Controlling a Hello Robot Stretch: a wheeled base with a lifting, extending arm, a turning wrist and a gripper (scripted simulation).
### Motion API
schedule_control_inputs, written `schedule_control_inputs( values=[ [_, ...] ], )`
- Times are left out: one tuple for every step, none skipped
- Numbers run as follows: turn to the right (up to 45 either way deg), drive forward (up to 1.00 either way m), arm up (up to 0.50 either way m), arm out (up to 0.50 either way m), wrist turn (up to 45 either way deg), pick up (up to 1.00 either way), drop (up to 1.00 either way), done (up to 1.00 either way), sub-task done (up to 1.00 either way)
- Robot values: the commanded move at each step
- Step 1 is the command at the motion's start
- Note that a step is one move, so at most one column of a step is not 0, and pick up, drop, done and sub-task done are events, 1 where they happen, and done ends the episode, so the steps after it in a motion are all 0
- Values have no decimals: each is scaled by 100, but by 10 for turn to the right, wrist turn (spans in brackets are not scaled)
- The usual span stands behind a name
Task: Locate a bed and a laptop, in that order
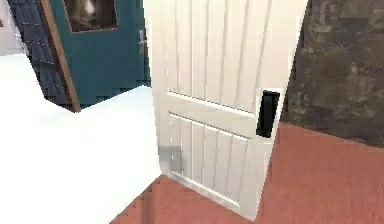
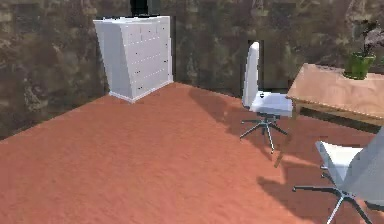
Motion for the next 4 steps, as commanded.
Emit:
schedule_control_inputs(
  values=[
    [-450,0,0,0,0,0,0,0,0],
    [-30,0,0,0,0,0,0,0,0],
    [0,100,0,0,0,0,0,0,0],
    [0,100,0,0,0,0,0,0,0]
  ],
)
